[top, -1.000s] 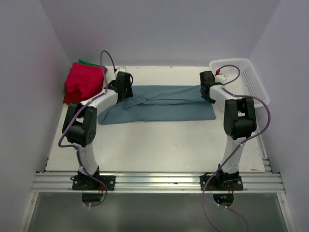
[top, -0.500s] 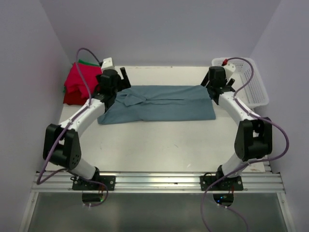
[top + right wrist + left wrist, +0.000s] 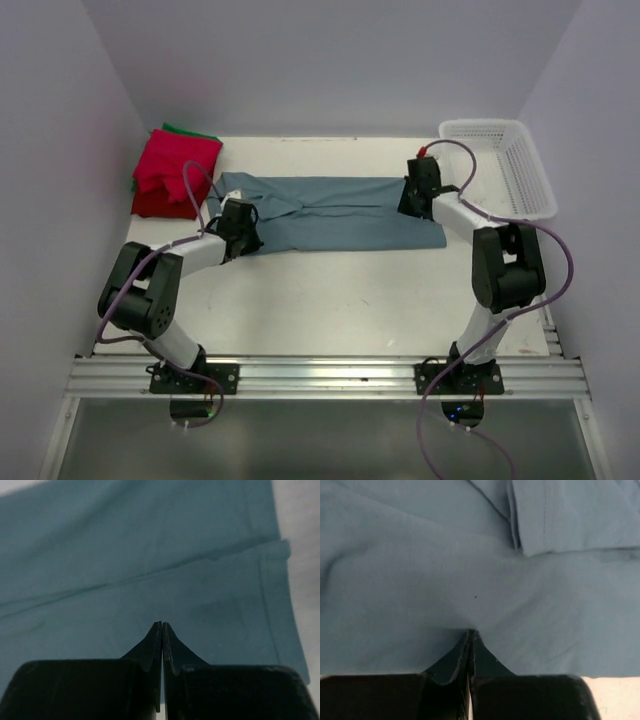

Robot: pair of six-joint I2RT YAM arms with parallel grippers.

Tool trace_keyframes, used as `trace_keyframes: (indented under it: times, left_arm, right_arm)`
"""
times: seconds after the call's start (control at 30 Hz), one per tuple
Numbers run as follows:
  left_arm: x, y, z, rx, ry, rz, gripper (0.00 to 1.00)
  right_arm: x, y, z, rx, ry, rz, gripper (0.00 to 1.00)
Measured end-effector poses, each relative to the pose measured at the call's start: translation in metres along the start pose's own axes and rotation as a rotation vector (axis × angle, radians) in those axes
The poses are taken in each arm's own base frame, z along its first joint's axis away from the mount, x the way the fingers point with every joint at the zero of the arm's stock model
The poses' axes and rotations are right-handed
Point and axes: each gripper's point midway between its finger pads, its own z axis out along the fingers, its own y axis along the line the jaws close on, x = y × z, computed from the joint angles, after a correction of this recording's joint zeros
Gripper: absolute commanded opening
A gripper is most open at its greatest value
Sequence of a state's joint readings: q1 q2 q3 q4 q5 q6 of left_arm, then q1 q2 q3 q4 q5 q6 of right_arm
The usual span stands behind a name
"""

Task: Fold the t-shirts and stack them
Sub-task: Fold the tshirt

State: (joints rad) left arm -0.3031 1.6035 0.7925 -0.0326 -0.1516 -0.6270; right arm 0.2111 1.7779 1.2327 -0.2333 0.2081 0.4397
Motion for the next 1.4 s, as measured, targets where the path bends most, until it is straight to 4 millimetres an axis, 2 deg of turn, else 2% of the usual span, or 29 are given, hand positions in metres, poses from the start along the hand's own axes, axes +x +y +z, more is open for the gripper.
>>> trace_keyframes:
  times: [0.03, 0.07, 0.17, 0.43, 0.57, 0.7, 1.03, 1.4]
  left_arm:
    - [0.011, 0.004, 0.003, -0.01, 0.032, -0.006, 0.0]
    - [0.013, 0.004, 0.005, -0.008, 0.038, -0.016, 0.0]
    - [0.009, -0.001, 0.005, 0.009, 0.025, -0.037, 0.0]
    - [0.009, -0.005, 0.004, 0.029, 0.029, -0.05, 0.0]
    - [0.008, -0.004, 0.004, 0.023, 0.023, -0.051, 0.0]
    - [0.011, -0.002, 0.007, 0.011, 0.033, -0.051, 0.0]
    - [-0.008, -0.012, 0.028, 0.009, 0.03, -0.073, 0.0]
    - [-0.012, -0.013, 0.032, 0.014, 0.032, -0.088, 0.0]
  right_arm:
    - [0.018, 0.0, 0.005, 0.002, 0.048, -0.018, 0.0]
    - [0.031, -0.002, 0.007, 0.006, 0.084, -0.031, 0.0]
    - [0.066, -0.006, 0.005, 0.011, 0.174, -0.068, 0.0]
    - [0.074, -0.011, 0.007, 0.019, 0.196, -0.08, 0.0]
    - [0.089, -0.013, 0.013, 0.022, 0.244, -0.09, 0.0]
    - [0.092, -0.01, 0.011, 0.016, 0.254, -0.111, 0.0]
    - [0.127, -0.001, -0.016, -0.016, 0.296, -0.185, 0.0]
    - [0.152, -0.002, -0.042, -0.05, 0.356, -0.192, 0.0]
